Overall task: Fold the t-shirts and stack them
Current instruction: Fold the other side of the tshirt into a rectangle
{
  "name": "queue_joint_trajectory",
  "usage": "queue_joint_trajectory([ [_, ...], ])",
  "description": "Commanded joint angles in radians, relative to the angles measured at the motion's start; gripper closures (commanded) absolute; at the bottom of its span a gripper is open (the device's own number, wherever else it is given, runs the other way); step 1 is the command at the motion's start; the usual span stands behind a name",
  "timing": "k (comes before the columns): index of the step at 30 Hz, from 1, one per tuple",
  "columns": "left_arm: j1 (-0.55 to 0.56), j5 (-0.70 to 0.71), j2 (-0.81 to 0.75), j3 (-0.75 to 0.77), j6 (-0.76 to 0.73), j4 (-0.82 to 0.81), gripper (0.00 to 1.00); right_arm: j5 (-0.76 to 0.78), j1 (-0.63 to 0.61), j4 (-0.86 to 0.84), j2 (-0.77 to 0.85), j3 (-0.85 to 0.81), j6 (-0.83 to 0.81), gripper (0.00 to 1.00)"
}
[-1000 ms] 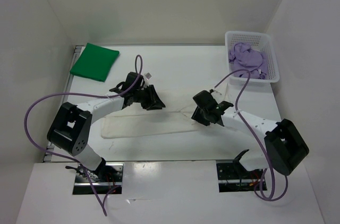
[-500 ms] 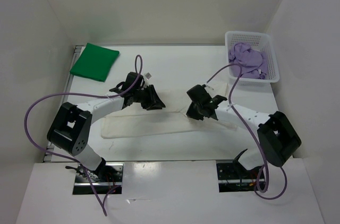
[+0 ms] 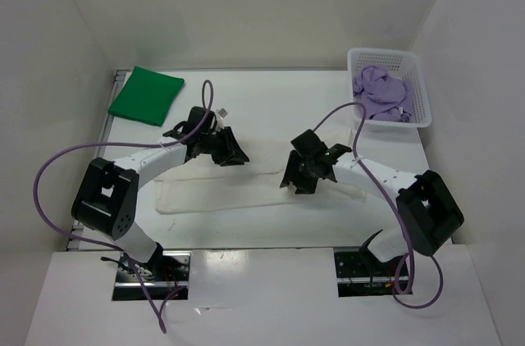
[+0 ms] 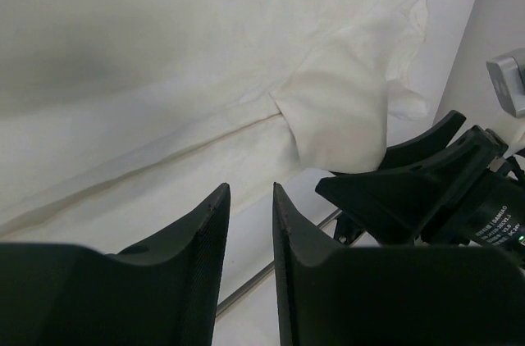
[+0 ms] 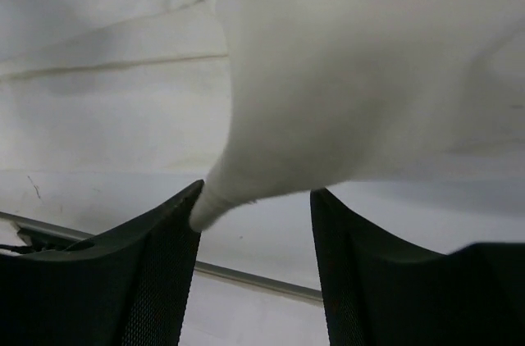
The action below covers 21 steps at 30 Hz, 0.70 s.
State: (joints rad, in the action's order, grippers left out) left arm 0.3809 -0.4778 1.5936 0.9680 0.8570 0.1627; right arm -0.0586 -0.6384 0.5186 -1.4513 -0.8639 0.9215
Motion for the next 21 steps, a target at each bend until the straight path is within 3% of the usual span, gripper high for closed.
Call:
queue_joint_trajectory([
  [1,0.000,-0.025,-0.024,0.048,-0.059,0.032,0.66,0.005,0.043,0.106,0.077,-0.049,-0.078,0.40],
  [3,0.000,-0.016,-0.001,0.048,-0.069,0.032,0.66,-0.004,0.138,0.127,0.138,-0.061,-0.107,0.41],
  [4,0.000,0.001,0.008,0.048,-0.069,0.032,0.66,-0.004,0.181,0.127,0.158,-0.049,-0.118,0.46],
  [6,0.000,0.024,0.035,0.058,-0.081,0.014,0.66,-0.018,0.331,0.104,0.212,-0.011,-0.136,0.61],
  [7,0.000,0.036,0.045,0.058,-0.081,0.014,0.66,-0.008,0.376,0.091,0.226,0.020,-0.147,0.76],
  [9,0.000,0.050,0.072,0.071,-0.090,-0.002,0.66,0.002,0.488,0.031,0.235,0.045,-0.147,0.83],
  [12,-0.010,0.059,0.086,0.089,-0.090,-0.012,0.65,0.019,0.555,-0.044,0.181,0.045,-0.133,0.82],
  [13,-0.010,0.059,0.086,0.089,-0.090,-0.012,0.65,0.019,0.571,-0.060,0.164,0.036,-0.133,0.71],
  [17,-0.010,0.068,0.062,0.063,-0.101,-0.022,0.65,0.029,0.592,-0.071,0.117,0.012,-0.133,0.51],
  [21,-0.043,0.054,0.011,0.009,-0.113,-0.011,0.62,0.112,0.592,-0.098,0.077,0.060,-0.112,0.51],
])
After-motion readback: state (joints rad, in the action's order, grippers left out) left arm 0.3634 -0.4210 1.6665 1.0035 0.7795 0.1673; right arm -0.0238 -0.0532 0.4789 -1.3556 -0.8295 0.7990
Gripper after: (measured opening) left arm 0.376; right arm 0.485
